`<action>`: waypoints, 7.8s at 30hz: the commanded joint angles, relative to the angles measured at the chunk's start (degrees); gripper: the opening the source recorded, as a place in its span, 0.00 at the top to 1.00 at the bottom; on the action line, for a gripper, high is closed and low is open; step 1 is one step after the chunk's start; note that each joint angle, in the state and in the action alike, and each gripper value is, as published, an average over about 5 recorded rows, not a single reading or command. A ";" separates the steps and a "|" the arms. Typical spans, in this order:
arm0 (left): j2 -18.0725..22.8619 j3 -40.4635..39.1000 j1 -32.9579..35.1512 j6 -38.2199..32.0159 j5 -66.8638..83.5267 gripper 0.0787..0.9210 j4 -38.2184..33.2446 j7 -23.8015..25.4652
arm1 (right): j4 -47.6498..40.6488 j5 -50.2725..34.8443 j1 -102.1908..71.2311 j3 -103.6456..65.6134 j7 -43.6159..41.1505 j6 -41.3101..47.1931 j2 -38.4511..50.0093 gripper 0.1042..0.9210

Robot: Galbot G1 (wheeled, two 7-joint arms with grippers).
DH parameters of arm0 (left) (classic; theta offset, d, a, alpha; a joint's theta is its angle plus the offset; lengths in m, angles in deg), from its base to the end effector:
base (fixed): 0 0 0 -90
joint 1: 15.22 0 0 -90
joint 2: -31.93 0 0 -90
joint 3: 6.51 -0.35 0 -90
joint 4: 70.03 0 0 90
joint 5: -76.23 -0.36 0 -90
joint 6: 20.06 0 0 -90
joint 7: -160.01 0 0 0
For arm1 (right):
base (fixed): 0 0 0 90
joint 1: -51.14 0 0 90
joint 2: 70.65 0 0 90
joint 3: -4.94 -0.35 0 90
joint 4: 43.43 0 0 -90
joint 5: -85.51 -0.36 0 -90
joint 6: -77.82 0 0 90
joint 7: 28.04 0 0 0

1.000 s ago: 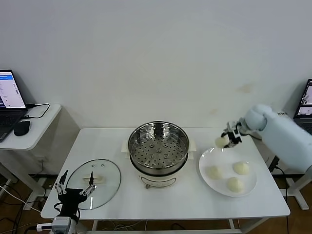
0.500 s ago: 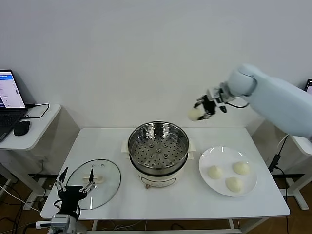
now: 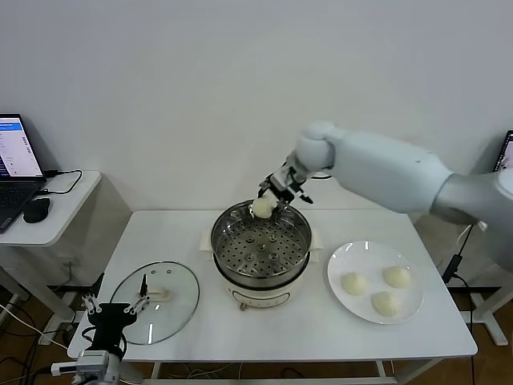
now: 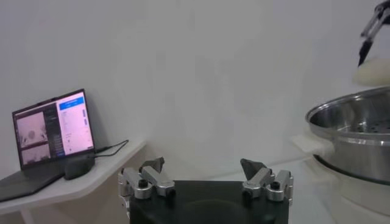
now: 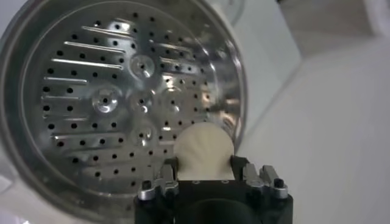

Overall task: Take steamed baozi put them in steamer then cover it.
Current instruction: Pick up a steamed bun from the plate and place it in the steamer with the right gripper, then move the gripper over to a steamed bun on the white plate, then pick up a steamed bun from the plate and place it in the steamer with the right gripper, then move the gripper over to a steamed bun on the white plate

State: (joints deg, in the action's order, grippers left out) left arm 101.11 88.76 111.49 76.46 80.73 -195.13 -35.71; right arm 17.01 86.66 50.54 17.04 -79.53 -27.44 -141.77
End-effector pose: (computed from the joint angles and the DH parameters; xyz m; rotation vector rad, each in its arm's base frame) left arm 0.1610 0.0761 -0.2748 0.2268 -3.0107 -0.4436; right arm 0.5976 0.1190 -0.0719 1.8272 -1.0287 2.2273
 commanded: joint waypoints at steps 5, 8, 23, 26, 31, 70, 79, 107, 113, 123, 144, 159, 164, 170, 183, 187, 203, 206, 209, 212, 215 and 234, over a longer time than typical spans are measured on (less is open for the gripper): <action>0.00 0.06 -0.12 0.03 0.01 0.12 0.37 0.02 | -6.19 10.70 -3.13 2.42 2.47 -10.08 -4.80 0.45; 0.10 -0.12 -0.29 0.03 0.00 0.12 0.52 -0.02 | -8.39 14.12 -3.97 1.79 3.67 -12.38 -5.46 0.45; 0.75 -0.49 -0.46 0.01 -0.06 0.12 0.36 -0.13 | -12.78 18.03 -5.90 0.25 7.25 -16.29 -7.65 0.23; 0.72 -0.37 -0.40 0.08 -0.05 0.12 0.03 -0.12 | -9.80 12.66 -3.40 0.37 4.74 -13.13 -6.09 0.15; 0.36 -0.06 -0.27 0.22 0.12 0.12 -0.67 -0.04 | 4.05 -7.41 5.05 2.59 -5.08 6.84 1.04 0.12; -0.28 1.44 0.32 0.88 0.11 0.12 -1.72 0.02 | 23.91 1.22 -21.66 -14.17 -7.29 31.10 42.31 0.12; 0.01 1.99 0.46 1.02 0.10 0.12 -1.07 0.04 | 17.17 3.39 -27.81 -17.98 -6.65 29.58 34.34 0.12; 0.92 1.59 0.40 0.62 0.07 0.12 0.00 0.04 | 11.06 7.65 -31.34 -21.16 -6.19 28.65 28.23 0.38; 1.14 1.38 0.33 0.65 -0.06 0.12 -0.17 0.00 | 11.63 7.87 -31.00 -21.82 -6.45 28.67 29.31 0.49; 0.45 1.51 -0.11 0.88 0.10 0.12 -0.50 0.09 | 21.66 -2.10 -16.06 -16.99 -8.20 32.05 38.56 0.51; -0.25 1.34 -1.11 1.01 0.74 0.12 -0.83 0.34 | 29.59 -37.16 12.53 1.19 5.64 52.99 14.99 0.49; 0.21 3.30 -0.86 0.61 1.90 0.12 -0.62 0.39 | 9.14 -34.88 -2.01 -1.32 11.07 55.65 -6.00 0.48; 0.36 3.23 -1.04 0.59 1.89 0.12 -0.47 0.38 | 5.87 -33.02 -4.88 -1.78 10.95 55.55 -7.87 0.48; 0.48 3.26 -0.93 0.52 1.89 0.12 -0.39 0.37 | 5.03 -32.27 -7.06 -1.87 10.80 55.74 -8.82 0.48; 0.77 3.20 -0.85 0.33 1.88 0.12 -0.58 0.42 | 9.24 -30.97 -2.98 -1.91 5.97 55.77 -4.66 0.21; 0.60 3.08 -1.05 0.36 1.87 0.12 -0.50 0.42 | 16.33 -30.78 3.76 -1.29 -0.09 54.49 2.05 0.13; 0.06 1.02 -1.35 0.47 0.77 0.12 -0.93 0.42 | 35.83 -13.09 12.82 2.10 -18.26 36.68 40.17 0.12; 0.29 0.71 -1.14 0.38 0.41 0.12 -0.96 0.40 | 37.11 -9.35 9.18 1.60 -18.34 35.16 44.83 0.12; 0.62 0.50 -1.01 0.30 0.13 0.12 -0.97 0.37 | 37.77 -5.85 1.80 -2.22 -18.02 34.03 48.37 0.12; 0.78 0.36 -0.85 0.27 -0.11 0.12 -1.06 0.35 | 37.14 -2.56 -6.60 -7.87 -17.49 32.97 50.55 0.12; 0.79 0.40 -0.75 0.28 -0.28 0.12 -1.15 0.33 | 35.62 -0.22 -13.23 -13.42 -16.02 31.84 51.16 0.12; 2.14 0.80 0.60 0.31 -1.73 0.12 -1.41 0.23 | 27.44 9.70 -39.04 -30.76 -12.59 29.13 47.39 0.12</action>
State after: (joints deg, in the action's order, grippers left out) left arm 103.28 89.60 112.09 76.79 79.05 -196.57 -35.49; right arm 46.29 92.28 20.70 -7.83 -92.18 2.75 -95.49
